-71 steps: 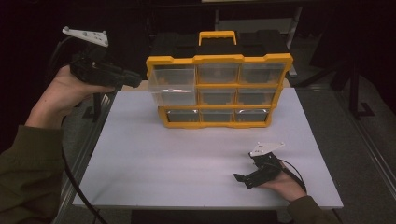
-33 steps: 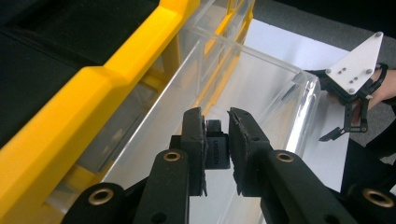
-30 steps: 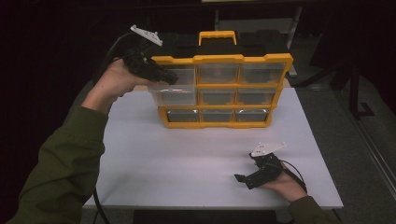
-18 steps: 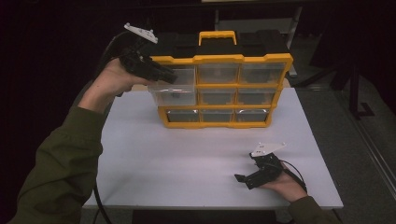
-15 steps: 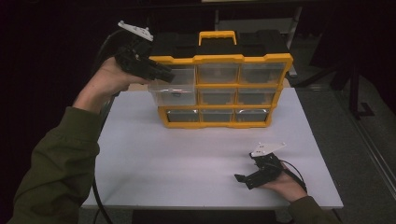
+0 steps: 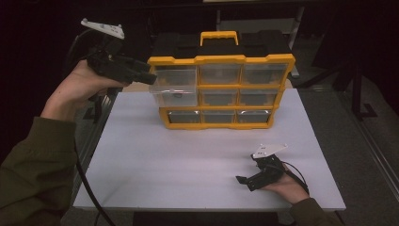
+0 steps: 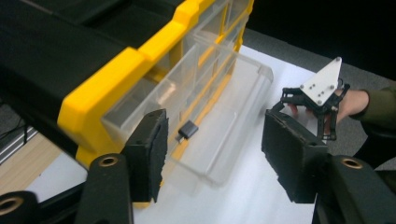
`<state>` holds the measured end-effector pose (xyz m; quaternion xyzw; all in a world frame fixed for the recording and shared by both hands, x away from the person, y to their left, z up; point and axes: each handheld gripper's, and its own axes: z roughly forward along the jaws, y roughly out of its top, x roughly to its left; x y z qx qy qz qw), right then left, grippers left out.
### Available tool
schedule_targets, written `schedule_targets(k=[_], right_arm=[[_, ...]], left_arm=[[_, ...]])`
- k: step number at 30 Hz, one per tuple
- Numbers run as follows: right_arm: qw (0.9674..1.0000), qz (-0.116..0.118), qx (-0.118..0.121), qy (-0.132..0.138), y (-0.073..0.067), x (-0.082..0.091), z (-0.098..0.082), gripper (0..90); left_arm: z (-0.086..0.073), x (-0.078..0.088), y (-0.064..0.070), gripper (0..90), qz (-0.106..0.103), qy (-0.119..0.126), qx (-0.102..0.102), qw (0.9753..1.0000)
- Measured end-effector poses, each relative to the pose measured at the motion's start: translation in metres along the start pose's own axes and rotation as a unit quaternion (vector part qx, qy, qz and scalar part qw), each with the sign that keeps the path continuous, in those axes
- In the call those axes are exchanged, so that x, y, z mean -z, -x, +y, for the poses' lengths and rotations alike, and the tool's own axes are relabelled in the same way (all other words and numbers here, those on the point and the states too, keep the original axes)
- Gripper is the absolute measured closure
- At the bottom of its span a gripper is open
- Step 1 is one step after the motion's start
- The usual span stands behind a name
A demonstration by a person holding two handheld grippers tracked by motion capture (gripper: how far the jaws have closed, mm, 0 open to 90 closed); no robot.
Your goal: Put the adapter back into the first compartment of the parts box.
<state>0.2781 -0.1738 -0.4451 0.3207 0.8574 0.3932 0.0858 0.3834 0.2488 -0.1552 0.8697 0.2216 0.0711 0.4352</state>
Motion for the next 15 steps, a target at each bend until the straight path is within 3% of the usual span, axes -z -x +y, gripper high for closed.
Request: schedule_targets(k=[10, 15], right_arm=[[1.0, 0.0, -0.001, -0.001, 0.0, 0.0, 0.0, 0.0], [1.0, 0.0, -0.002, 0.0, 0.0, 0.0, 0.0, 0.0]], left_arm=[[-0.023, 0.012, 0.004, 31.1, 0.012, -0.001, 0.004, 0.9999], [-0.041, 0.015, 0.009, 26.9, 0.021, 0.0, 0.007, 0.9998]])
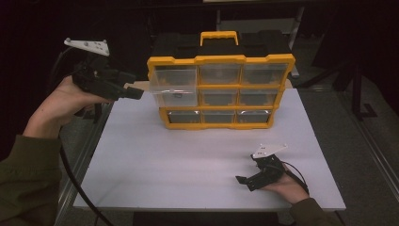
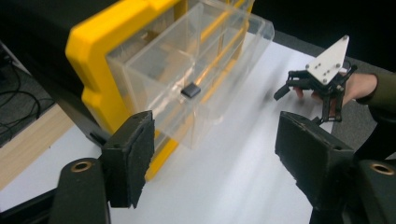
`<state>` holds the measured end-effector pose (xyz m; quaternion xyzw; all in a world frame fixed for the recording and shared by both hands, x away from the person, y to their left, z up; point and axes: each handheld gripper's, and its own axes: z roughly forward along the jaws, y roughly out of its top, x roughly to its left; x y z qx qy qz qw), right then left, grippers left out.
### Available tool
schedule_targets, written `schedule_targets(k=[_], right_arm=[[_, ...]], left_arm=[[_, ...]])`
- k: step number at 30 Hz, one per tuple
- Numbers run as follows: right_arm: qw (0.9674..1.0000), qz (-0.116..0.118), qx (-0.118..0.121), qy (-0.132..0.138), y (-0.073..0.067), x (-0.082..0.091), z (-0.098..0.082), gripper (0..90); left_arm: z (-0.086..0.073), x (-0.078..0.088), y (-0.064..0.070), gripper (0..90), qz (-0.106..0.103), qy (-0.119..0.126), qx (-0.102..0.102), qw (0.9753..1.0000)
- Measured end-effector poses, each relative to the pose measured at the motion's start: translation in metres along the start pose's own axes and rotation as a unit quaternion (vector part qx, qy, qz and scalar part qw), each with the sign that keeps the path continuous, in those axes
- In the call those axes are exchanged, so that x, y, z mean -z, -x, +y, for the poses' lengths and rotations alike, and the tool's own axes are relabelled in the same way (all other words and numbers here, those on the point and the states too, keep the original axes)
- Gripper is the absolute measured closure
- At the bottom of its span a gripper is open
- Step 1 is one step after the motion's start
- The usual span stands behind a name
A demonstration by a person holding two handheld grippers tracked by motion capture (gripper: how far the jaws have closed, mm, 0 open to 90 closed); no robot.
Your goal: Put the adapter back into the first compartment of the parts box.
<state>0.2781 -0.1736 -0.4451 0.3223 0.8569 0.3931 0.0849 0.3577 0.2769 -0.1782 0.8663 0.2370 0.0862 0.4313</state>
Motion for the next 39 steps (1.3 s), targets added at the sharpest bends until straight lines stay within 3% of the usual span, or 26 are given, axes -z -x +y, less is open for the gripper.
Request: schedule_targets(k=[5, 21, 26, 39], right_arm=[[1.0, 0.0, -0.001, -0.001, 0.0, 0.0, 0.0, 0.0], [1.0, -0.001, 0.0, 0.002, 0.0, 0.0, 0.0, 0.0], [1.0, -0.001, -0.001, 0.002, 0.0, 0.0, 0.0, 0.0], [1.0, -0.001, 0.0, 0.002, 0.0, 0.0, 0.0, 0.0]], left_arm=[[-0.015, -0.004, 0.003, 24.3, 0.003, 0.003, 0.004, 1.0], [-0.071, -0.043, 0.009, 15.2, 0.017, 0.011, 0.028, 0.9994], [-0.096, -0.058, 0.012, 13.5, 0.023, 0.014, 0.033, 0.9991], [-0.132, -0.089, 0.023, 8.8, 0.023, 0.009, 0.028, 0.9993]])
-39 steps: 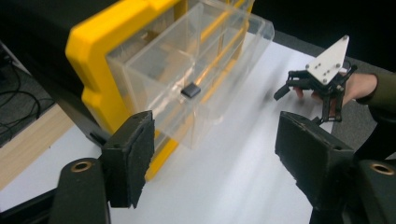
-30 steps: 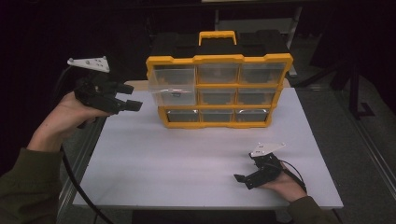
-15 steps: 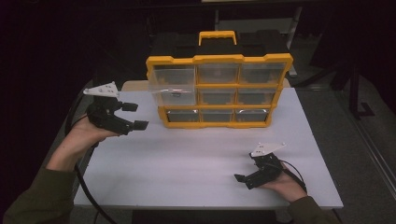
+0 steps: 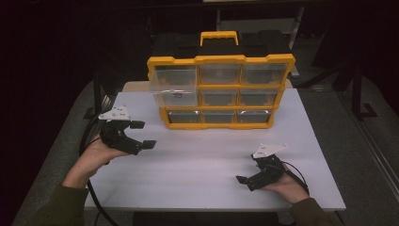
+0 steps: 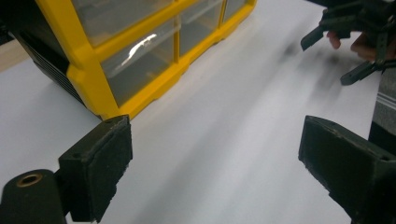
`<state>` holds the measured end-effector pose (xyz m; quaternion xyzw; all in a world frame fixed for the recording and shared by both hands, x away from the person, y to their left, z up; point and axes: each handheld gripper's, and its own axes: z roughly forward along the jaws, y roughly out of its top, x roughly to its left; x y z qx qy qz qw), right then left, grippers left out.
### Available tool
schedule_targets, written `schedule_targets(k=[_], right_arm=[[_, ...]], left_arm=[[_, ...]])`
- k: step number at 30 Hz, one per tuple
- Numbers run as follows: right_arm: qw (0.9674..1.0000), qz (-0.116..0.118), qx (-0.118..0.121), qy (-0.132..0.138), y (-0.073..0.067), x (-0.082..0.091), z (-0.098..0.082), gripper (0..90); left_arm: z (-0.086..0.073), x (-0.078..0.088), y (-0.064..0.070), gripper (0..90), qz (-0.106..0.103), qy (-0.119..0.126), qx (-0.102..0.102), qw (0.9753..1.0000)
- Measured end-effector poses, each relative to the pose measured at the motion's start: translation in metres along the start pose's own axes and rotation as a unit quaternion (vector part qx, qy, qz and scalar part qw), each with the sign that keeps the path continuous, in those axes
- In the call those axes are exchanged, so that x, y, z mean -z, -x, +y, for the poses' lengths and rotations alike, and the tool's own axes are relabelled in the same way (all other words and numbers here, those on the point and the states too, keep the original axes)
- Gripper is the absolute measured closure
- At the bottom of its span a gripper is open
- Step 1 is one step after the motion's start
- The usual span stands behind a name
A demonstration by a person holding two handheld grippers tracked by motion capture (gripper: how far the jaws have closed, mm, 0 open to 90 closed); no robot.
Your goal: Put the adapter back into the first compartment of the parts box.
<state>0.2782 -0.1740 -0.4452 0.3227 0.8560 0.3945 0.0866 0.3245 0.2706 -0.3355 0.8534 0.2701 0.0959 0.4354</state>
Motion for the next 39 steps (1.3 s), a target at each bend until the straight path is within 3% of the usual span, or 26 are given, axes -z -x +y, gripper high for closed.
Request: schedule_targets(k=[12, 25, 32, 39], right_arm=[[1.0, 0.0, 0.001, -0.001, 0.0, 0.0, 0.0, 0.0], [1.0, 0.0, 0.002, -0.001, 0.0, 0.0, 0.0, 0.0], [1.0, 0.0, 0.004, -0.001, -0.001, 0.0, 0.0, 0.0], [1.0, 0.0, 0.006, -0.002, -0.001, -0.001, 0.0, 0.0]], left_arm=[[-0.034, -0.03, 0.01, 0.8, 0.005, -0.001, -0.005, 1.0], [-0.07, -0.054, 0.021, 0.0, -0.004, 0.007, 0.002, 1.0], [-0.081, -0.06, 0.024, 0.0, 0.002, 0.015, 0.0, 0.9999], [-0.09, -0.066, 0.026, 0.0, 0.0, 0.004, -0.004, 1.0]])
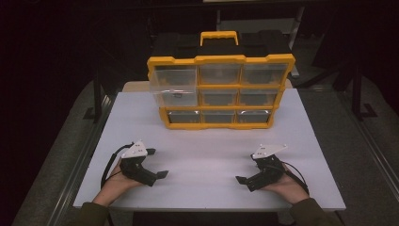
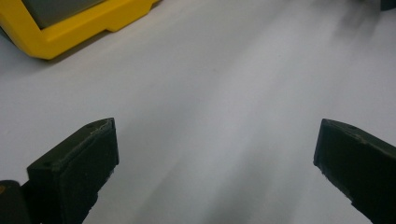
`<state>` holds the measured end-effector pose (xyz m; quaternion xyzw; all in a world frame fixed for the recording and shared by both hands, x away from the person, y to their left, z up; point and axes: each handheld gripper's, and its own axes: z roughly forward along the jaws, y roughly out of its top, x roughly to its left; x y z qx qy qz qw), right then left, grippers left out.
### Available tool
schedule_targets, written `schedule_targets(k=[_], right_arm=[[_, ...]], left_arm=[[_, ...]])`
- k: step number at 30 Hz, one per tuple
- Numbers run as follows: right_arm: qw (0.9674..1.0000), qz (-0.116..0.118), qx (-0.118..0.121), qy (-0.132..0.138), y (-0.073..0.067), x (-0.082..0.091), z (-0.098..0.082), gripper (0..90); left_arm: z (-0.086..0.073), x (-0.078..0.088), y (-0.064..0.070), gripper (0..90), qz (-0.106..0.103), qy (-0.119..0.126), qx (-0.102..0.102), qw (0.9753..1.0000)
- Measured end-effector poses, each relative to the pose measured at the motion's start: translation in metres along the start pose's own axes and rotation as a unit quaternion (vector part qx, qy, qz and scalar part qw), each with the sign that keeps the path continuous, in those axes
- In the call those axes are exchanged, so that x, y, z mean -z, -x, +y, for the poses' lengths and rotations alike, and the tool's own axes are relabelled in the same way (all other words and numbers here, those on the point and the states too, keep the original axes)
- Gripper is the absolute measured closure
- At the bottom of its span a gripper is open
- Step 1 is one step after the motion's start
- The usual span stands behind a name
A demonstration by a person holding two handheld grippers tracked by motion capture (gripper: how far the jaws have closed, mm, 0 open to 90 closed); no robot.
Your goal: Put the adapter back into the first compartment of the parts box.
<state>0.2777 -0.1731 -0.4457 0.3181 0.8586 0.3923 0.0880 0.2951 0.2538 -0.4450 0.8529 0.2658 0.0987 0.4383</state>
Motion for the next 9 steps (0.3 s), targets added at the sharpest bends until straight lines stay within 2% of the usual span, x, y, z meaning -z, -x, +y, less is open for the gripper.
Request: schedule_targets(k=[9], right_arm=[[1.0, 0.001, 0.0, 0.0, 0.0001, -0.0004, -0.0001, 0.0]], left_arm=[[-0.0008, 0.0005, -0.0007, 0.0, 0.0, 0.001, 0.004, 1.0]])
